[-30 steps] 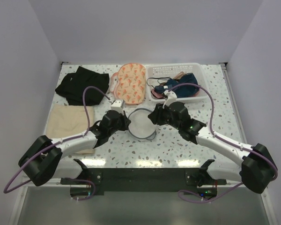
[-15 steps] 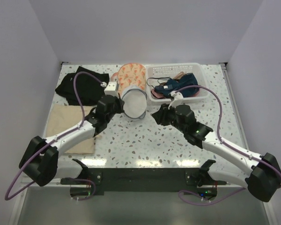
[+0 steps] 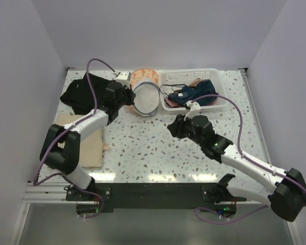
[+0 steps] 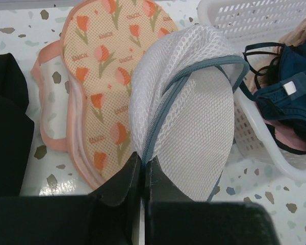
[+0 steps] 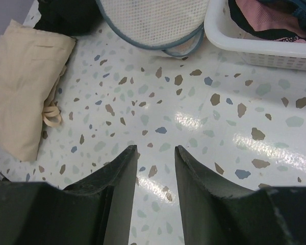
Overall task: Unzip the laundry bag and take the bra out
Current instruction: Move the laundry bag to the center of the board.
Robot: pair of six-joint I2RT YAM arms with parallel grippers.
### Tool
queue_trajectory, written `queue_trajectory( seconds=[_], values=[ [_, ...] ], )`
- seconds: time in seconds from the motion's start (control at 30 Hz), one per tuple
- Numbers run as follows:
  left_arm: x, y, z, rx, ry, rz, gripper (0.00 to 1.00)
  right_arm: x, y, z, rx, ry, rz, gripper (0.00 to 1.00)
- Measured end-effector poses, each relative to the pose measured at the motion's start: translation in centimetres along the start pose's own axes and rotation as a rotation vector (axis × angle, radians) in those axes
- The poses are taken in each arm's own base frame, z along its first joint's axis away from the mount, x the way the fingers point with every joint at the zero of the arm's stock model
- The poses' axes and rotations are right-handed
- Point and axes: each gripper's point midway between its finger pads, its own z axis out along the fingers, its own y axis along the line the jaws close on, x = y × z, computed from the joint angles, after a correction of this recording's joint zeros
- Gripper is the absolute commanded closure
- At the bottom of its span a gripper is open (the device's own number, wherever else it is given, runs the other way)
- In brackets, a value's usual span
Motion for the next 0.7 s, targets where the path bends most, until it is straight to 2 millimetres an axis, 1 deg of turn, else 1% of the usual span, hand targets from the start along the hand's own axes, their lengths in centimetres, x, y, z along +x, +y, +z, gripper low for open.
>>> queue_trajectory(
  seconds=[0.1,0.2,0.47,0.57,0.6,0.67,0.7],
  values=[
    [0.3,1.1,1.2,-0.015,0.016,0.01,1.0,-0.2,0.0,-0.2,0.0,-0.005,-0.002,0.6],
    [0.1,2.1,2.4,-0.034,0.019,0.01,1.0,-0.2,0.0,-0.3,0.0,-0.006,-0.002,0.6],
    [-1.5,4.3,5.4,-0.071,0.001,0.001,0.99,0.0,-0.1,-0.4,0.004,0.001,-0.003,0.6],
    [-1.0,5.1,6.4,-0.076,0.015,-0.005,0.92,-0.1,-0.1,-0.4,0.005,0.0,-0.003,0.6],
    [-0.7,5.5,6.8,-0.078,0.022,-0.007,0.86,-0.1,-0.1,-0.4,0.005,0.0,-0.003,0.6],
    [-0.1,6.0,7.4,-0.084,0.037,-0.009,0.81,-0.2,-0.1,-0.5,0.007,-0.004,-0.003,0.6],
    [0.3,6.2,7.6,-0.087,0.045,-0.01,0.71,-0.2,-0.2,-0.5,0.011,-0.007,-0.003,0.6]
  ],
)
